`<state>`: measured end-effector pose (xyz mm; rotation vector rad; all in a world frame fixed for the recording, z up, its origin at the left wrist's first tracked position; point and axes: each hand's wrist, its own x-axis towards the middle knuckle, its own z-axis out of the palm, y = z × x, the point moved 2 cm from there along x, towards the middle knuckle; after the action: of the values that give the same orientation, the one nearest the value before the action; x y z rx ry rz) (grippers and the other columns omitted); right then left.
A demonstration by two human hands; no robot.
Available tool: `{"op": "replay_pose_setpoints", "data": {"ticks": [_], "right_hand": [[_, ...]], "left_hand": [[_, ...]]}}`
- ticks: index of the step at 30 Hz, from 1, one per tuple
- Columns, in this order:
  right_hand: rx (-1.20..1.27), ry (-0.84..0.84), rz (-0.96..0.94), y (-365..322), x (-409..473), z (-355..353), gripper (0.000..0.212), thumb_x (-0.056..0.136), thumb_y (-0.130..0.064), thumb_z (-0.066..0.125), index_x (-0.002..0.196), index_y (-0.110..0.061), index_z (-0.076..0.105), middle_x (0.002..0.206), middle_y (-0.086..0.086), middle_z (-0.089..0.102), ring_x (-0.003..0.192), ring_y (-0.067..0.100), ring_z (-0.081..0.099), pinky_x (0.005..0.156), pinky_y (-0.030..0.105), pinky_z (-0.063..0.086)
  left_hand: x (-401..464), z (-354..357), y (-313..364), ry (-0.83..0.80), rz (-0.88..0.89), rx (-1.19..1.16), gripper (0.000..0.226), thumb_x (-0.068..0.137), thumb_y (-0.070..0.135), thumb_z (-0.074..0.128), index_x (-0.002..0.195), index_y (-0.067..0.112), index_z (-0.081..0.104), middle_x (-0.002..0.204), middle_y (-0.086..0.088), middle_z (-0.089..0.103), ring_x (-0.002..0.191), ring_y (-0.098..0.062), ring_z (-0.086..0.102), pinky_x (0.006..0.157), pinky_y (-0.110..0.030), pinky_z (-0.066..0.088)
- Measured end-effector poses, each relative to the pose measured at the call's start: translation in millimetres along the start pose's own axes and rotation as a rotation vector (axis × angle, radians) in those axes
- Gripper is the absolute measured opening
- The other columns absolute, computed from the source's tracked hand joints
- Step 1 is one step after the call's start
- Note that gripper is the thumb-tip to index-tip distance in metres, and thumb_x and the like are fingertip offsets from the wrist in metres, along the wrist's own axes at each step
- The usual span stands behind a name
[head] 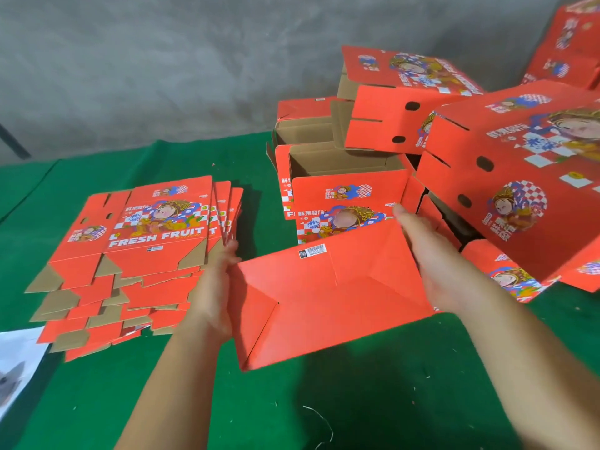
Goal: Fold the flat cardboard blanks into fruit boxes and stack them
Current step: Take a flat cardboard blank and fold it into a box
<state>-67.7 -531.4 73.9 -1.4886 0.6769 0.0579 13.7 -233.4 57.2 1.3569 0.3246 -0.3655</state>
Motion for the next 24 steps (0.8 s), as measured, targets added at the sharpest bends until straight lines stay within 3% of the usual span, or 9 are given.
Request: {"op": "replay_pose_setpoints", "data": {"ticks": [2, 5, 8, 11, 13, 15, 18, 21, 24], "right_hand": [[0.15, -0.34, 0.177, 5.6, -6.0, -7.2, 0.073, 0.078, -0.081, 0.063, 0.13, -0.031, 0.069, 0.124, 0.004, 0.073, 0.115, 0.027, 0.07, 0.096, 0.045, 0.054], [0.192, -0.487, 0.185, 25.4, -12.1, -7.4, 0.065, 0.08, -0.059, 0.073, 0.133, -0.021, 0.069, 0.123, 0.013, 0.073, 0.108, 0.03, 0.073, 0.085, 0.045, 0.061], [0.127, -0.425, 0.01, 46.6, -12.7, -7.4, 0.086, 0.08, -0.034, 0.078, 0.155, -0.043, 0.037, 0.136, -0.012, 0.067, 0.12, 0.011, 0.067, 0.103, 0.041, 0.05], [-0.241, -0.473, -0.233, 63.5, -22.4, -9.5, 0.091, 0.092, -0.02, 0.076, 0.151, -0.061, 0.02, 0.142, -0.033, 0.054, 0.129, -0.007, 0.053, 0.108, 0.027, 0.041], [-0.378, -0.385, -0.32, 80.4, -25.1, -8.3, 0.086, 0.091, -0.005, 0.067, 0.149, -0.052, 0.022, 0.142, -0.021, 0.053, 0.129, 0.0, 0.054, 0.105, 0.029, 0.049], [-0.294, -0.195, -0.351, 95.7, -24.9, -8.3, 0.075, 0.091, 0.005, 0.064, 0.145, -0.035, 0.03, 0.136, -0.013, 0.055, 0.123, 0.005, 0.058, 0.099, 0.029, 0.053], [-0.189, -0.03, -0.29, 116.6, -24.3, -13.1, 0.062, 0.092, 0.004, 0.068, 0.14, -0.024, 0.041, 0.127, -0.005, 0.061, 0.099, -0.008, 0.063, 0.081, 0.009, 0.049], [-0.183, 0.036, -0.244, 133.2, -23.3, -22.8, 0.05, 0.091, -0.002, 0.073, 0.133, -0.008, 0.047, 0.11, -0.003, 0.067, 0.084, -0.018, 0.062, 0.073, 0.001, 0.043], [-0.166, 0.096, -0.263, 138.4, -27.0, -35.1, 0.042, 0.092, -0.001, 0.071, 0.128, -0.009, 0.05, 0.106, -0.002, 0.067, 0.083, -0.015, 0.063, 0.075, 0.004, 0.045]], "left_hand": [[-14.6, -1.8, -0.4, -0.127, 0.076, -0.06, 0.049, 0.094, 0.009, 0.046, 0.139, 0.025, 0.06, 0.09, 0.001, 0.08, 0.08, -0.014, 0.075, 0.077, -0.031, 0.059], [-27.5, -12.2, -9.2, -0.185, 0.21, -0.111, 0.076, 0.067, 0.007, 0.045, 0.136, 0.034, 0.063, 0.135, 0.009, 0.068, 0.122, -0.015, 0.066, 0.097, -0.039, 0.053], [-14.9, -30.1, -15.1, -0.117, 0.24, -0.162, 0.064, 0.082, 0.006, 0.048, 0.139, 0.032, 0.056, 0.134, 0.012, 0.067, 0.129, -0.017, 0.061, 0.105, -0.045, 0.051], [-8.5, -37.3, -39.1, -0.152, -0.033, -0.076, 0.056, 0.083, 0.02, 0.067, 0.138, 0.018, 0.054, 0.129, -0.015, 0.068, 0.112, -0.038, 0.062, 0.092, -0.058, 0.054], [-9.6, -40.0, -53.8, -0.15, -0.017, 0.065, 0.04, 0.073, 0.018, 0.073, 0.111, 0.014, 0.062, 0.102, -0.019, 0.062, 0.08, -0.034, 0.055, 0.067, -0.043, 0.052], [-7.4, -41.0, -63.8, -0.114, 0.114, 0.173, 0.028, 0.077, 0.0, 0.068, 0.098, 0.015, 0.058, 0.091, -0.018, 0.064, 0.072, -0.026, 0.062, 0.058, -0.034, 0.05], [-5.4, -34.7, -78.2, -0.153, 0.19, 0.265, 0.049, 0.072, -0.003, 0.067, 0.119, 0.007, 0.057, 0.107, -0.021, 0.071, 0.093, -0.026, 0.072, 0.074, -0.034, 0.06], [-10.3, -19.2, -88.6, -0.246, 0.173, 0.284, 0.073, 0.062, 0.018, 0.073, 0.133, 0.019, 0.054, 0.105, -0.013, 0.076, 0.101, -0.024, 0.074, 0.079, -0.028, 0.059], [-18.2, -6.8, -93.6, -0.295, 0.121, 0.256, 0.066, 0.069, 0.05, 0.079, 0.13, 0.038, 0.056, 0.12, -0.004, 0.072, 0.112, -0.015, 0.069, 0.088, -0.035, 0.056]]}}
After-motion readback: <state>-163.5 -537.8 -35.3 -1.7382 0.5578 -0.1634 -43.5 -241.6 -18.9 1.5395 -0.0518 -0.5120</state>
